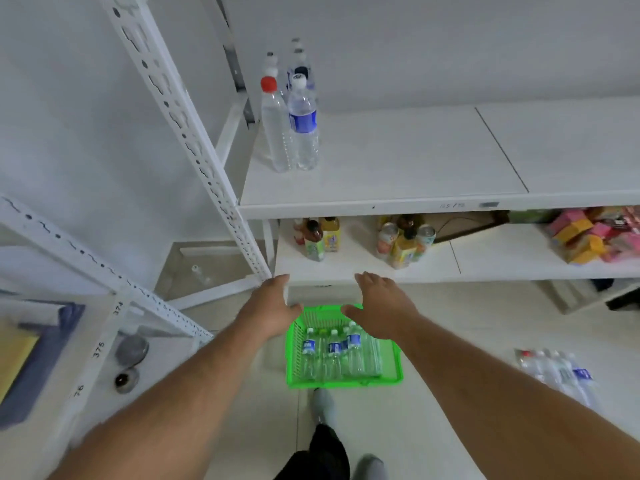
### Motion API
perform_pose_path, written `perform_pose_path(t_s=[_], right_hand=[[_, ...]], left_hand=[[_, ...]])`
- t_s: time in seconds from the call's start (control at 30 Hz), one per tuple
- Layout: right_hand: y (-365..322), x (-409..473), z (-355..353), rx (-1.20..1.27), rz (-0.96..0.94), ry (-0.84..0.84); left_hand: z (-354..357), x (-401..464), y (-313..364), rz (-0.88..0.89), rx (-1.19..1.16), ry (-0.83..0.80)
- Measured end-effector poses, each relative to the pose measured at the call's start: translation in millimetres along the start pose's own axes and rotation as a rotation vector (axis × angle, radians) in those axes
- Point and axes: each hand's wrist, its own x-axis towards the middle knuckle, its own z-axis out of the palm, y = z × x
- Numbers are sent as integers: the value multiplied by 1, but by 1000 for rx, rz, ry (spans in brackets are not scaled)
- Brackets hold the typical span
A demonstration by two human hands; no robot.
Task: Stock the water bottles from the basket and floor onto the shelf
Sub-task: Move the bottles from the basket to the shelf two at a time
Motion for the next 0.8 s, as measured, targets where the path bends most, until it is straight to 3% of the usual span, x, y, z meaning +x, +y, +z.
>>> perform_pose_path(t_s=[0.33,0.8], right_hand=[[37,-44,54,-50,150,-150],[19,22,116,-52,328,-310]], left_hand=[[69,-29,-21,-48,15,-208],[103,47,-103,-166,-207,-378]])
